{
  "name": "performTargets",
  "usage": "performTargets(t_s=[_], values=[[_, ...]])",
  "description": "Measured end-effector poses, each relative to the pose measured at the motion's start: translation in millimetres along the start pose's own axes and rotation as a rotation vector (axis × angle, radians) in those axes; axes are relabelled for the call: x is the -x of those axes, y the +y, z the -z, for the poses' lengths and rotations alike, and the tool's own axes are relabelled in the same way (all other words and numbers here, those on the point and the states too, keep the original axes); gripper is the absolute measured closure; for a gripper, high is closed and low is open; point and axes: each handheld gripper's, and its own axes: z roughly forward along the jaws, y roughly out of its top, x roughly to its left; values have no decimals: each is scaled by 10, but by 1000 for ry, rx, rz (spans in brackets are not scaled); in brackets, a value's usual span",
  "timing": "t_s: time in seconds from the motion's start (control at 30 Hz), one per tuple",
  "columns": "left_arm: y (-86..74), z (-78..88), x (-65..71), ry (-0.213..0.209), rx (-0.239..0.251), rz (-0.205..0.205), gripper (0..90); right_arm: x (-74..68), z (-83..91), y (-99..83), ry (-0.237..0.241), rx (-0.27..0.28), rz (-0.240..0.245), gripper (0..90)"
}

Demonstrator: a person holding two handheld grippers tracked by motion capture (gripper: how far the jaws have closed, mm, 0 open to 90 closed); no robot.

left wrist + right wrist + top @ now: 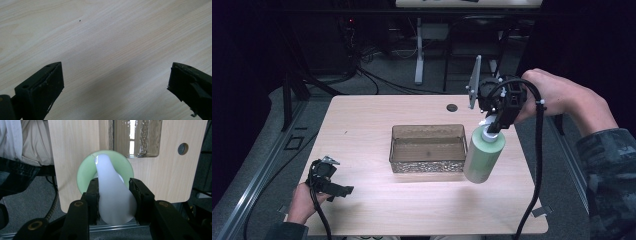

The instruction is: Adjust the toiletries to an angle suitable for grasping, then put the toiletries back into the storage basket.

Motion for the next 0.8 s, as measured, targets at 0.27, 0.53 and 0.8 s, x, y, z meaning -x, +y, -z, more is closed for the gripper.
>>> performTargets(t_s=[0.27,0.53,0.8], values=[[20,-3,34,-2,-4,-8,1,41,53,82,-12,5,6,631],[62,-15,68,-4,-3,-22,1,52,88,108,-24,15,1,631],[64,-39,74,-6,-8,-13,1,148,111,169,-22,6,-3,631]])
